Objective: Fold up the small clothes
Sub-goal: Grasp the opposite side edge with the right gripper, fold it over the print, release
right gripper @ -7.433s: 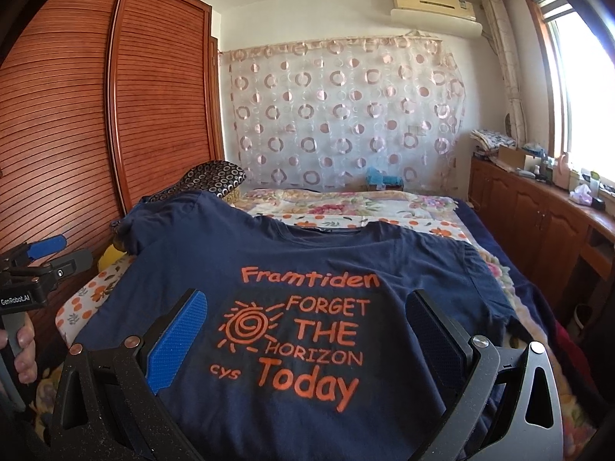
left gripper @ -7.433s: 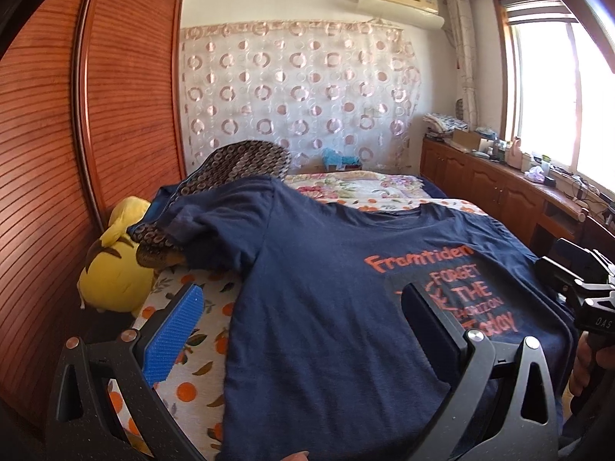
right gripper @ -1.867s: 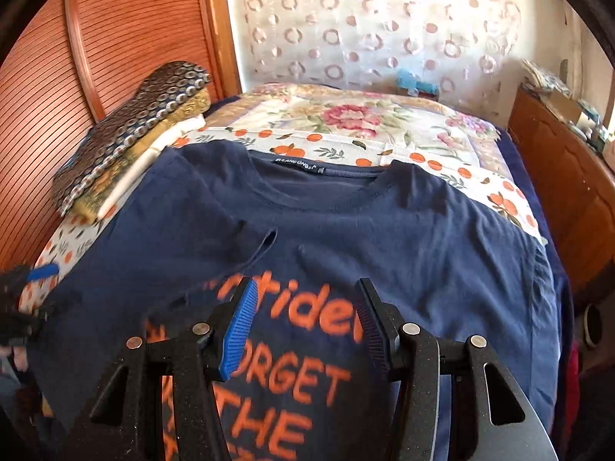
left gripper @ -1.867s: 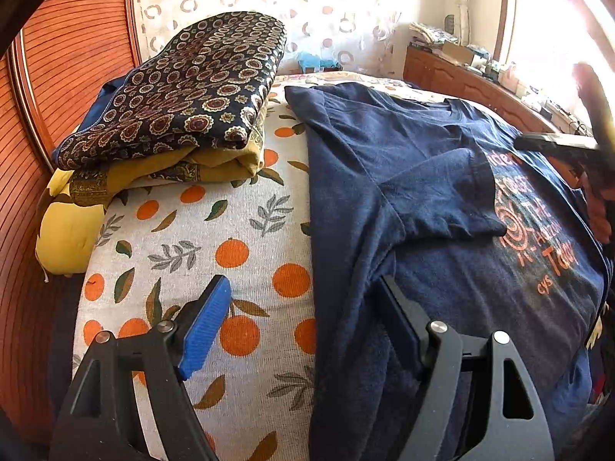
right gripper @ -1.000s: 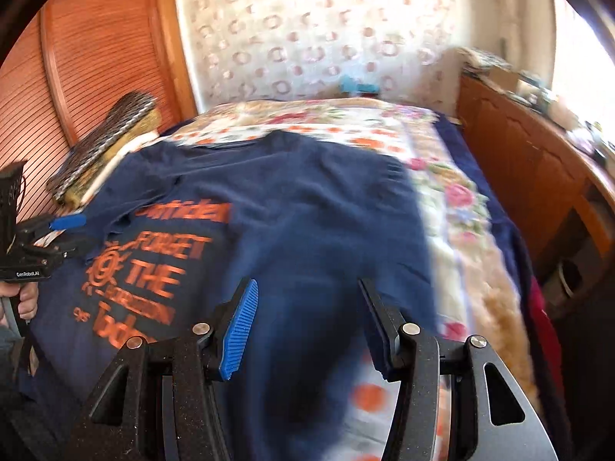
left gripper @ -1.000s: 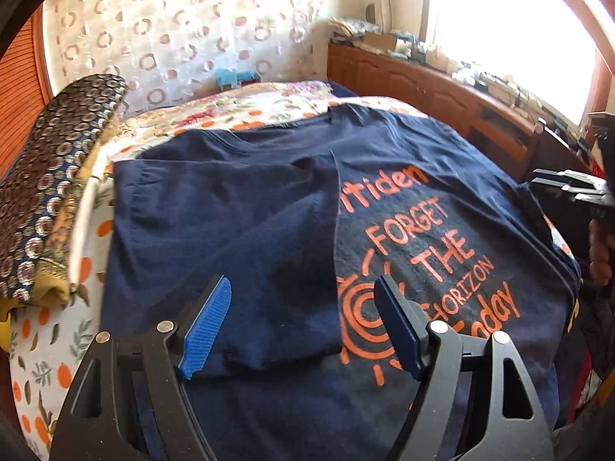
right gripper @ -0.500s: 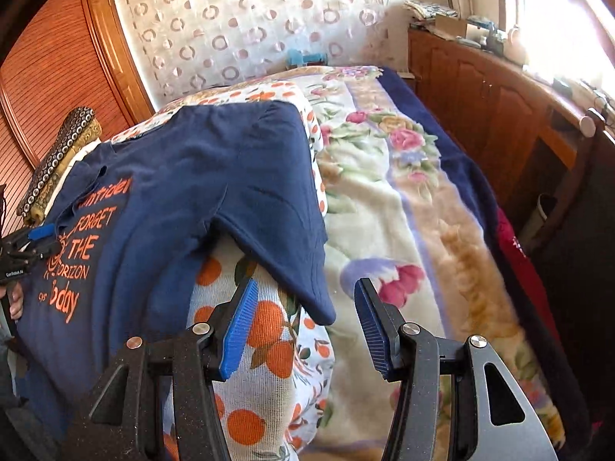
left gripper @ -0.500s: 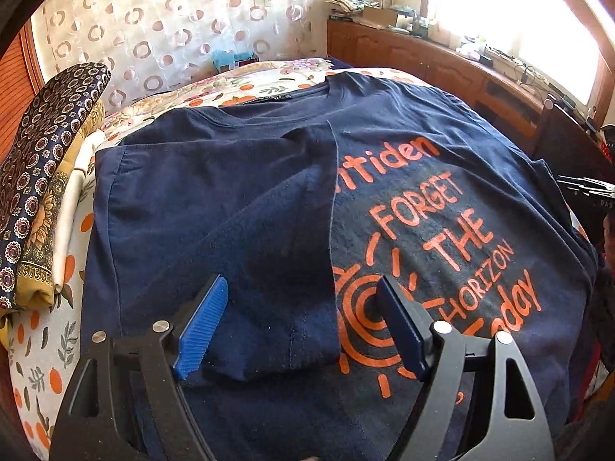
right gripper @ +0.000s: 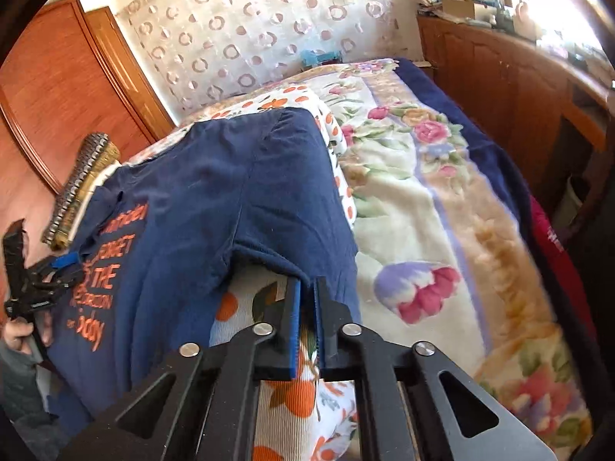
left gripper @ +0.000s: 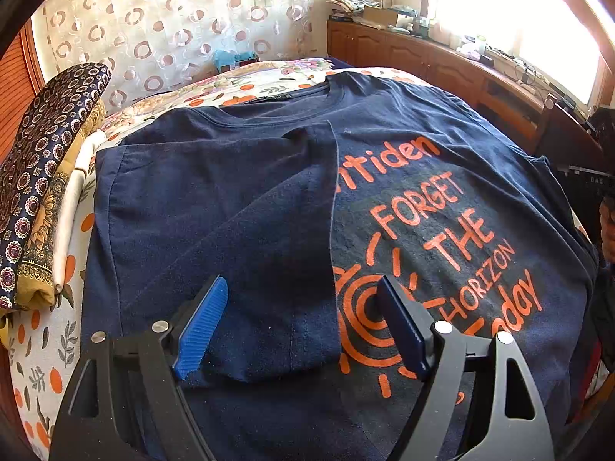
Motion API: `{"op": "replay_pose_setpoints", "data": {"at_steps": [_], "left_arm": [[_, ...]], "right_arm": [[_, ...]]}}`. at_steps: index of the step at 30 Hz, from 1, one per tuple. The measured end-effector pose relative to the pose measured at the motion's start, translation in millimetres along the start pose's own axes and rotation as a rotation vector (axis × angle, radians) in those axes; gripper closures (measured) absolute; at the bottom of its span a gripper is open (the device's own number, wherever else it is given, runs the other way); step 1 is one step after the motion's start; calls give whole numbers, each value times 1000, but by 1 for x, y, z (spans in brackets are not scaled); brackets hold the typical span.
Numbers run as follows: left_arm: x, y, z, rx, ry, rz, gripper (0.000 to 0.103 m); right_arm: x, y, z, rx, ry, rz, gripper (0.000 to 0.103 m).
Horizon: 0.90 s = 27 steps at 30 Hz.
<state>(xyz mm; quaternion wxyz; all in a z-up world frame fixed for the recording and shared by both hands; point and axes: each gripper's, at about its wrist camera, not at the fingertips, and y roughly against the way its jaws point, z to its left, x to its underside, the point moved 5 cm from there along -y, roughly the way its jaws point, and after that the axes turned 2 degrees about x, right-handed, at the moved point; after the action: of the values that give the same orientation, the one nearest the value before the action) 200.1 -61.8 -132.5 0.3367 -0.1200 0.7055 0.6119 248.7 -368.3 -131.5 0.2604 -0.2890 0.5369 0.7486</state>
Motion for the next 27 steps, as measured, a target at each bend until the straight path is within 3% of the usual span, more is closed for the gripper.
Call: {"op": "replay_pose_setpoints", "data": {"at_steps": [4, 9, 13, 17, 19, 21, 22, 24, 27], "left_arm": [[0, 0, 0, 2, 1, -1, 22], [0, 0, 0, 0, 0, -2, 22], [0, 0, 0, 0, 0, -2, 22], [0, 1, 0, -6, 0, -4, 22], [0, 4, 0, -22, -3, -13, 22], [-3, 12, -4, -11, -5, -38, 22], [-6, 18, -8, 12, -6, -54, 22], [-15, 31, -19, 53, -10, -88, 22], [-28, 50, -37, 111, -22, -139, 22]], "right_arm": [[-24, 21, 22, 32, 68, -98, 99], [-44, 44, 81, -30, 198, -168, 99], [-27, 38, 125, -89, 313, -134, 99], [7, 13, 127, -74, 332, -29, 99], [20, 11, 118, -57, 320, 2, 93], [29, 16, 104, -34, 298, 11, 79], [32, 22, 96, -23, 285, 1, 77], [36, 38, 78, -3, 249, -31, 59], [32, 52, 54, 34, 169, -80, 51]]}}
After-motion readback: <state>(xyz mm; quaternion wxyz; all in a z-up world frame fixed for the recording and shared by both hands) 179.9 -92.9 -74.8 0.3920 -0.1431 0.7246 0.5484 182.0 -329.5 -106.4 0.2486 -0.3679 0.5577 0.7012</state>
